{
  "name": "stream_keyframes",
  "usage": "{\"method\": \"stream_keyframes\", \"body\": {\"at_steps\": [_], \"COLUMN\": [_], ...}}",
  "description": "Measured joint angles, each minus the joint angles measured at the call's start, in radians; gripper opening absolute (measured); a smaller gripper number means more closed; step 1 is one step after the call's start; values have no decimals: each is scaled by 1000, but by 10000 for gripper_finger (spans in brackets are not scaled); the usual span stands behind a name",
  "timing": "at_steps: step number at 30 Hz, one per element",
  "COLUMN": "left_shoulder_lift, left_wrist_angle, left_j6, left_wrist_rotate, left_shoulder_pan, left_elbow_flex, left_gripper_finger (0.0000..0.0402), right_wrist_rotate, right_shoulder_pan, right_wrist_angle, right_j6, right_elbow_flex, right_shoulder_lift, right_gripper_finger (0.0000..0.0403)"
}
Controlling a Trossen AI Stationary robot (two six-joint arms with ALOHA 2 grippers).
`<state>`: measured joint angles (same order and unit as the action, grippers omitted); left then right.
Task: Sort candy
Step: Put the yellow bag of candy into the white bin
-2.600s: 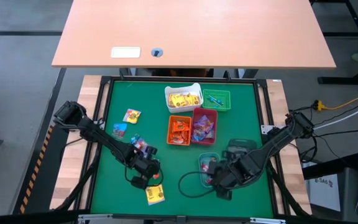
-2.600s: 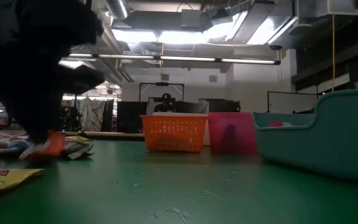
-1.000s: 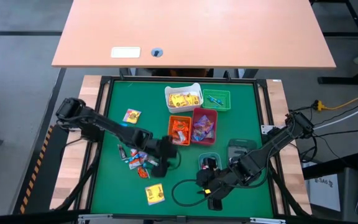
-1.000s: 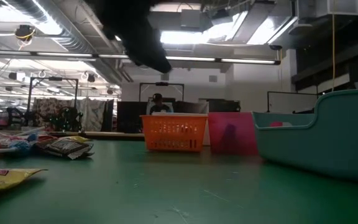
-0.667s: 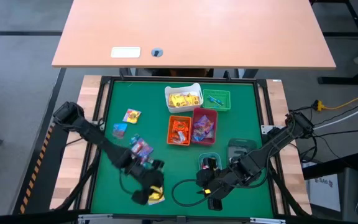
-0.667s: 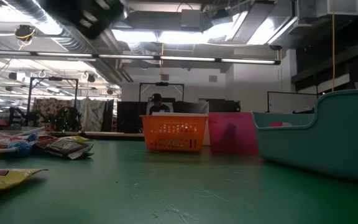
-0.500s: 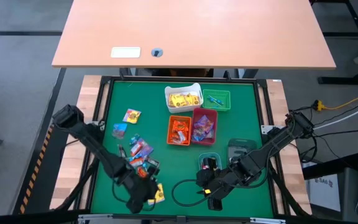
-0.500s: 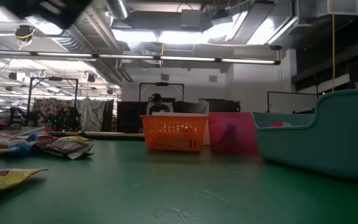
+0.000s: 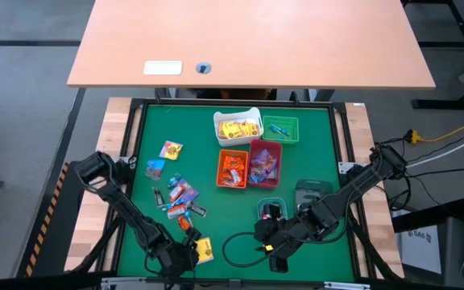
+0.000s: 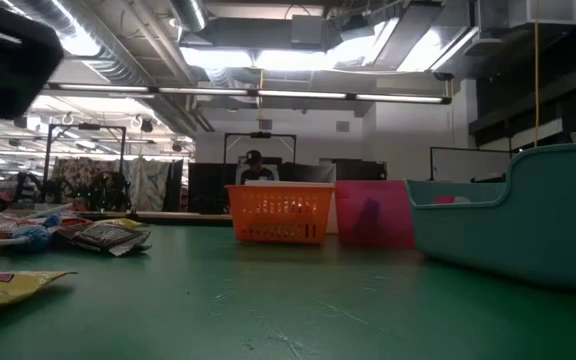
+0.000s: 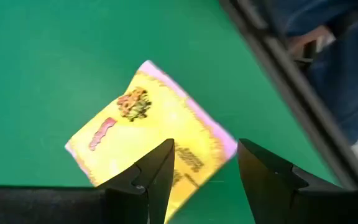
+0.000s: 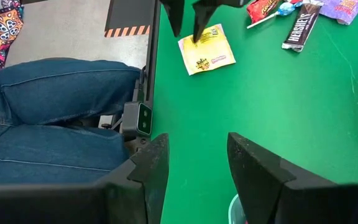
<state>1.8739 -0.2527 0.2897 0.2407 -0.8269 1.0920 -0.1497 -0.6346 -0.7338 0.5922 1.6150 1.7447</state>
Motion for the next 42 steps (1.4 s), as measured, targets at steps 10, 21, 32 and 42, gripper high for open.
{"method": "stream_keyframes", "body": {"at_steps": [10,21,32,42], "left_shoulder_lift": [67,74,-5,-221], "left_wrist_angle": [13,3,-43,-50], "left_j6": [-8,-9,-9,-54], "left_wrist_rotate": [25,22,18,27], "left_shoulder_pan": [4,8,64,222], "left_elbow_flex": [5,4,-6,-3], "left_gripper_finger": [161,39,1,0], "right_wrist_rotate": [0,-43,-66,-215], "right_shoulder_pan": [0,0,0,9], "right_wrist_angle": [0,0,-25,-289], "right_j6": [1,-30,-160,-188], "right_elbow_flex": [0,0,0,-3], "right_shoulder_lift": [0,0,0,-40], "right_gripper_finger": [163,163,163,163]}}
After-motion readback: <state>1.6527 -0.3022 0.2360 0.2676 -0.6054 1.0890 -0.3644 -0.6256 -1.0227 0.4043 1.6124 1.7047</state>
